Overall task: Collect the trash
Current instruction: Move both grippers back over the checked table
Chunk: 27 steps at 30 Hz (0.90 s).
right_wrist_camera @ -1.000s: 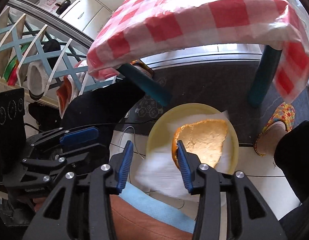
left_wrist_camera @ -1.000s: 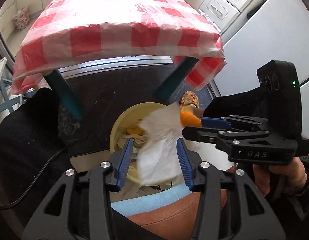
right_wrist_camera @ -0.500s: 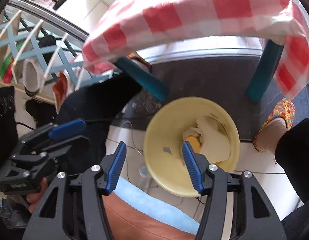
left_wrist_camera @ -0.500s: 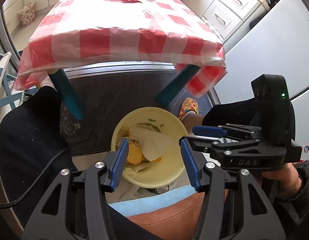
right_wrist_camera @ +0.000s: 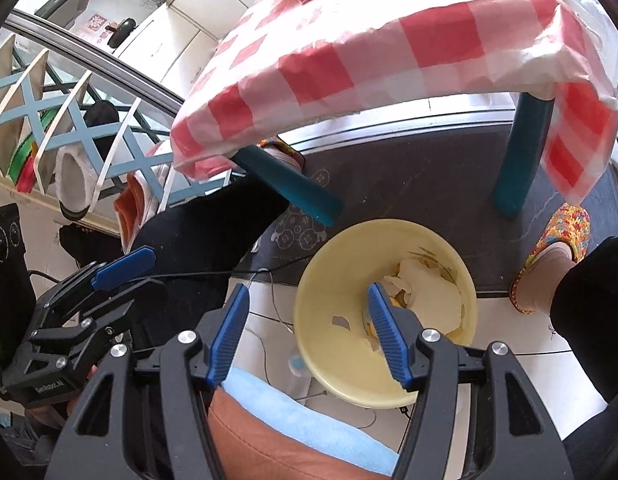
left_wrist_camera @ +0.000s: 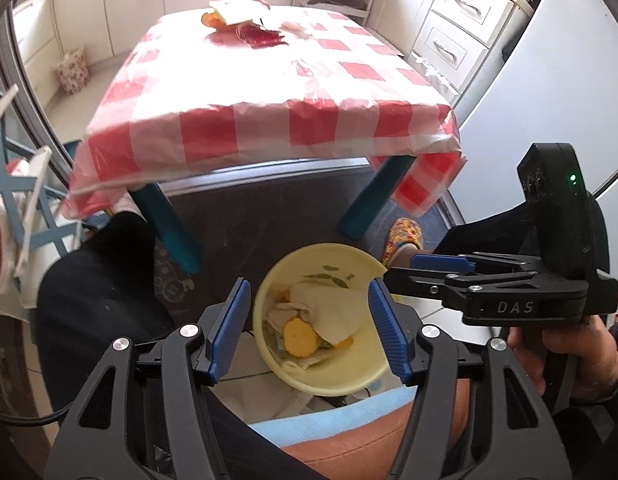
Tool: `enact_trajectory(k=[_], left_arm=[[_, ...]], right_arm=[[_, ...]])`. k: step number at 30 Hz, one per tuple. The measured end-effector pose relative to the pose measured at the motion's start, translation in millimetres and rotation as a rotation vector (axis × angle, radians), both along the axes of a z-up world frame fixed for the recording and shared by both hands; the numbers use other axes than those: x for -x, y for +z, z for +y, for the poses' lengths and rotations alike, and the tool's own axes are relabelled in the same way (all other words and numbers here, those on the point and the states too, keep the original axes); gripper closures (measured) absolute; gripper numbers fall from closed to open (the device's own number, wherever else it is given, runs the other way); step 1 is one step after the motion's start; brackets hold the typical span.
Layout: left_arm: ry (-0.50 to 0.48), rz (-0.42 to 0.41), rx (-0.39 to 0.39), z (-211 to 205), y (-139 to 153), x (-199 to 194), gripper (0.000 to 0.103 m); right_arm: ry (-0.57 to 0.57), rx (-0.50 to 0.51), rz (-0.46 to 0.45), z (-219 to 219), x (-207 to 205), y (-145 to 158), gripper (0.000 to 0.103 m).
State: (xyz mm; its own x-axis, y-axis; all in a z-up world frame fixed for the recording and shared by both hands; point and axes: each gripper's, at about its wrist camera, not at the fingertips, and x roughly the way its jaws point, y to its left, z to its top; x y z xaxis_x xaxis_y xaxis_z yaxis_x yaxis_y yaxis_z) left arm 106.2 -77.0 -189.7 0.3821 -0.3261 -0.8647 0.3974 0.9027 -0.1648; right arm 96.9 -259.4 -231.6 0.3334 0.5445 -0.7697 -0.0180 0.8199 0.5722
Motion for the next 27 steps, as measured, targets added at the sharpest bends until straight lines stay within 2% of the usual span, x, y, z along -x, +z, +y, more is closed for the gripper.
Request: enact_trajectory(k=[4,12,24,27], left_arm=[[0.006,-0.047,-0.037,-1.6,4.2,-0.4,0.041],[0.053,-0.109,-0.071,1.3,8.2,-13.5,0.039],[0.095,-0.156,-0.082,-2.2,11.8,-40.6,0.037],[0.105,-0.169,-0.083,-3.1,13.9,-49.2,0.032]], right_arm=[[-0.022,-0.01,-0.015,-3.7,0.0,2.5,0.043],[-0.072,-0.008,-0.113,-9.2,-2.9,16.9,0.043],[-0.08,0.119,-0.26,-6.4,-14.9,41.8,0.043],[-0.076,0.151,-0.31,-6.7,-23.0,51.5,0.042]])
